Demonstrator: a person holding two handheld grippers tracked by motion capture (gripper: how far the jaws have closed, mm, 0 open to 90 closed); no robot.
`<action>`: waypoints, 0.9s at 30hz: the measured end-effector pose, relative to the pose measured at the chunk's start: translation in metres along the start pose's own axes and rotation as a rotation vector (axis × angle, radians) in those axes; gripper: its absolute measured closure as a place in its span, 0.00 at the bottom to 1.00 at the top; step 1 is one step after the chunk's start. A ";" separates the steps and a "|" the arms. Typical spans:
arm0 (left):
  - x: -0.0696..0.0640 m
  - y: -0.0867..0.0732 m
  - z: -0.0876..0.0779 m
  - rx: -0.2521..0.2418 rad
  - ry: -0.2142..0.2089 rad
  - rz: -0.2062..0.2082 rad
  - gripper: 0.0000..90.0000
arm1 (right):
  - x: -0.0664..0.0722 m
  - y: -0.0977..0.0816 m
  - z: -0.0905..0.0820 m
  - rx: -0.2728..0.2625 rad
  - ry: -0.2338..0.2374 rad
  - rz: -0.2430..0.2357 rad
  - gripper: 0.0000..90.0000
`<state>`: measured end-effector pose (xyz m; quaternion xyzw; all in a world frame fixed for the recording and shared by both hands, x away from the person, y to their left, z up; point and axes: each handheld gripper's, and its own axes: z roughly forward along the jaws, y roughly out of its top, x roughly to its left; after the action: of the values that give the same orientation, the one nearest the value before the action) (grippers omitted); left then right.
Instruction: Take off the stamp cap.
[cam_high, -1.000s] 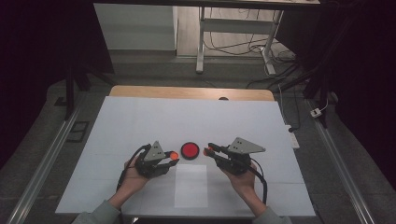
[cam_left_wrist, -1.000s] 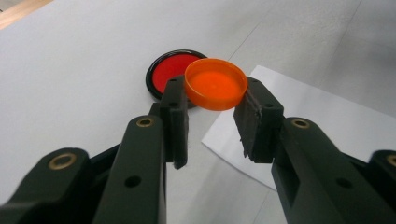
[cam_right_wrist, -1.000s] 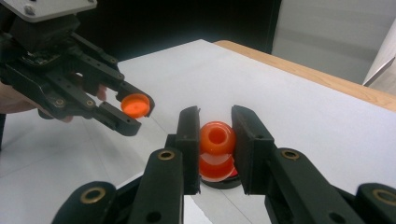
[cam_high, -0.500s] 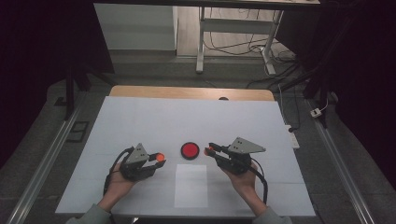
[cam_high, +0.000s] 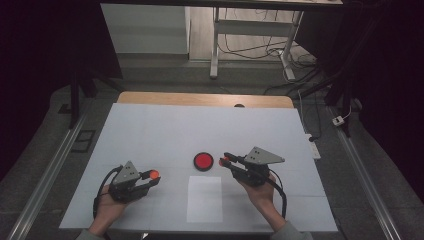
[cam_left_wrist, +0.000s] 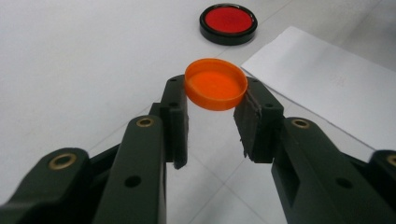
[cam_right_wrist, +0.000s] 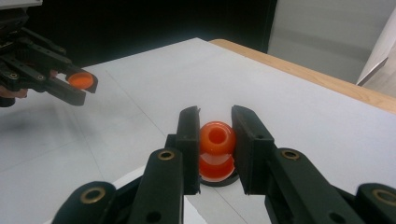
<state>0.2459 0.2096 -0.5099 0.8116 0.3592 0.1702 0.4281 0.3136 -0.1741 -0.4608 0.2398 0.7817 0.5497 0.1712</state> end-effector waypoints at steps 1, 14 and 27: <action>0.000 -0.001 -0.001 0.001 0.000 -0.002 0.72 | 0.000 0.000 0.000 0.000 0.000 0.000 0.81; 0.004 -0.004 -0.004 -0.006 0.018 -0.016 0.72 | 0.000 -0.001 0.002 0.002 0.007 0.000 0.81; 0.005 -0.005 -0.004 -0.001 0.019 -0.016 0.72 | 0.001 0.000 0.002 0.002 0.013 -0.004 0.81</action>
<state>0.2449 0.2169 -0.5119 0.8069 0.3697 0.1747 0.4262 0.3136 -0.1716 -0.4618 0.2347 0.7838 0.5502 0.1669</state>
